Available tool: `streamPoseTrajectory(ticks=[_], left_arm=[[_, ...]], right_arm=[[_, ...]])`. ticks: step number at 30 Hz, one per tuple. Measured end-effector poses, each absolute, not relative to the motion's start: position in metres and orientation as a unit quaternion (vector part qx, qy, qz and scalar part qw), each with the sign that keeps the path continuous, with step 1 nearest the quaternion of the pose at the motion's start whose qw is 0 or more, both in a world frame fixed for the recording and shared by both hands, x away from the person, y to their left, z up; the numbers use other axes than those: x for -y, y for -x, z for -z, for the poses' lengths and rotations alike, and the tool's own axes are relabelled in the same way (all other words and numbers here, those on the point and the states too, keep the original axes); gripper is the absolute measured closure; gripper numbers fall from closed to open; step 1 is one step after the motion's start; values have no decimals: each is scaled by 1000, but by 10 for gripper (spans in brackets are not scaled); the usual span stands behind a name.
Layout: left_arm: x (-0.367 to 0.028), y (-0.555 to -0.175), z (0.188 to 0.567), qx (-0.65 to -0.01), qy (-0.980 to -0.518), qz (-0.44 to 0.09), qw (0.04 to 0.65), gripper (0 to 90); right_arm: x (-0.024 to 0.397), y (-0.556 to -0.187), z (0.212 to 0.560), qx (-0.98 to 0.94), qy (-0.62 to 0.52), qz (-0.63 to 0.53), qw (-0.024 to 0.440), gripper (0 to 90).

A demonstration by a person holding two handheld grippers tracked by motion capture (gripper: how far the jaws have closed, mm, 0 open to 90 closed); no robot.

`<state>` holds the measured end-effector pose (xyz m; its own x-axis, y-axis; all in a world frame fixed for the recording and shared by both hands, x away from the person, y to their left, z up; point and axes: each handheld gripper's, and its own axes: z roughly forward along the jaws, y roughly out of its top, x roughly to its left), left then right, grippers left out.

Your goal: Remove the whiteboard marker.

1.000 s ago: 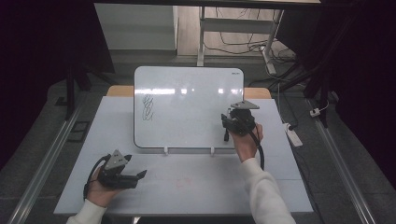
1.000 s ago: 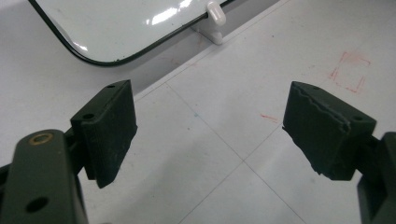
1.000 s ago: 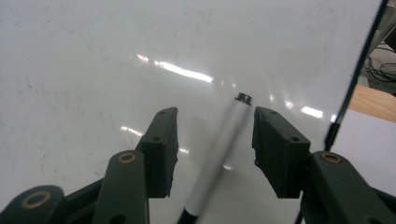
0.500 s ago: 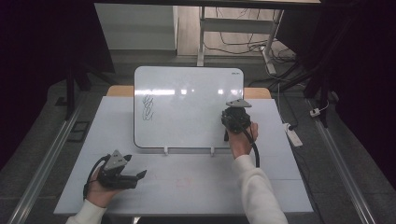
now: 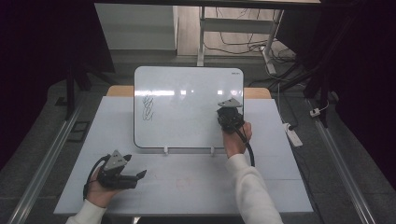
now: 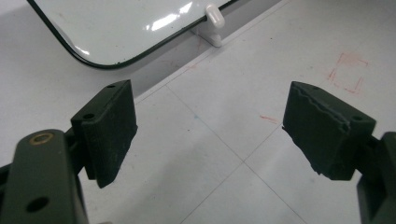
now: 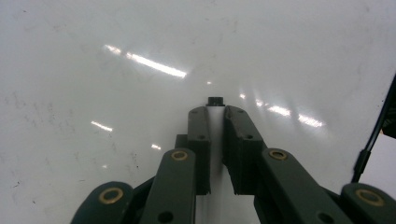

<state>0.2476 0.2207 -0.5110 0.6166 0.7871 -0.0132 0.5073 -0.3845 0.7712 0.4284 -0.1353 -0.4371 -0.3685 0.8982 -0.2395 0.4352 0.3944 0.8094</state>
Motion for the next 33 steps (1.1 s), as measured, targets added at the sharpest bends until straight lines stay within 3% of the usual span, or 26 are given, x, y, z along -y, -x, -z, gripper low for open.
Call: streamPoseTrajectory(ticks=[8, 18, 33], left_arm=[[-222, -248, 513, -401, -812, -183, 383, 184], [-220, -249, 509, -411, -798, -180, 403, 204], [-146, -283, 475, -372, -801, -134, 449, 238]], right_arm=[[145, -422, 432, -755, -425, -363, 343, 811], [166, -386, 423, -740, -369, -450, 338, 811], [160, -347, 418, -753, -284, -530, 268, 810]])
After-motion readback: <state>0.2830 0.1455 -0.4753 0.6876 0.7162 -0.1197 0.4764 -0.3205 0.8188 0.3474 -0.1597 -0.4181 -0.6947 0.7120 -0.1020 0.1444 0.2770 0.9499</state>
